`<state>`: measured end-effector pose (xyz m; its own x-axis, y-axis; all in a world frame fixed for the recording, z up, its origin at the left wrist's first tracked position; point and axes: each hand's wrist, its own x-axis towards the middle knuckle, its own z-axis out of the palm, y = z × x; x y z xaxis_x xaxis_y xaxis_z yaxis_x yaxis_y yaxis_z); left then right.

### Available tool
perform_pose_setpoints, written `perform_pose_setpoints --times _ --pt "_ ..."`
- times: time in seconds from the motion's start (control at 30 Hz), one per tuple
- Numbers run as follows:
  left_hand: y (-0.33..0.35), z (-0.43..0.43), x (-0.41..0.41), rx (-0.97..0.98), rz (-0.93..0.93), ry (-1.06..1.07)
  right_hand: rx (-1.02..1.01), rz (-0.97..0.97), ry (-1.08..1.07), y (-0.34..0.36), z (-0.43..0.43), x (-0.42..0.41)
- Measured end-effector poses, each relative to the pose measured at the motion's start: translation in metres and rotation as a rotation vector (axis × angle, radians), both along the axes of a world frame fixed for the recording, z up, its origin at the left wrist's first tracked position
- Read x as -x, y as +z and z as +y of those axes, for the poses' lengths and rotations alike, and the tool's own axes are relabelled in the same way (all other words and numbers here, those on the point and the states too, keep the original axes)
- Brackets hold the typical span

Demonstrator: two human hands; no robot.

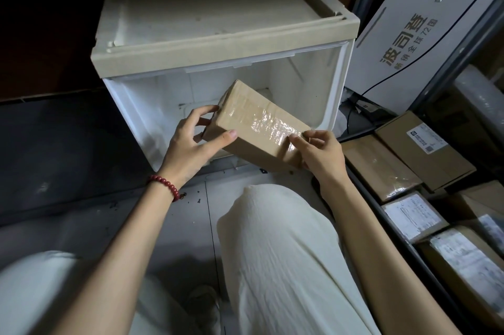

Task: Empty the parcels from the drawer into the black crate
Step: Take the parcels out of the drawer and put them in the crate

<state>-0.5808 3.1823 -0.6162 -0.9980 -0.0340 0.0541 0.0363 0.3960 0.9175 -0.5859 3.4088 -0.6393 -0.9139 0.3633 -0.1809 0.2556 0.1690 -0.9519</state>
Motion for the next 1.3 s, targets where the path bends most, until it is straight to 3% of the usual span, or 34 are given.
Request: perform_pose_setpoints --times 0.2,0.4,0.5,0.7,0.93,1.1,1.3 --pt "-0.006 0.001 0.002 0.015 0.008 0.079 -0.11 0.082 0.093 0.01 -0.004 -0.006" --pt "-0.004 0.003 0.002 0.002 0.051 0.08 -0.021 -0.014 0.242 0.01 -0.007 -0.012" --pt "-0.003 0.002 0.001 -0.002 0.101 0.054 -0.154 -0.06 0.336 0.004 -0.006 -0.012" --pt "-0.001 0.008 0.005 -0.023 0.202 0.018 -0.307 0.036 0.405 -0.005 -0.005 -0.009" --pt "0.01 0.038 0.018 0.133 0.199 -0.167 -0.315 0.129 0.23 -0.016 0.024 -0.027" --pt "0.021 0.088 0.029 0.281 0.238 -0.303 0.003 0.142 0.003 -0.021 0.073 -0.048" --pt "0.052 0.156 0.045 0.287 0.176 -0.479 0.106 0.184 -0.262 -0.01 0.126 -0.066"
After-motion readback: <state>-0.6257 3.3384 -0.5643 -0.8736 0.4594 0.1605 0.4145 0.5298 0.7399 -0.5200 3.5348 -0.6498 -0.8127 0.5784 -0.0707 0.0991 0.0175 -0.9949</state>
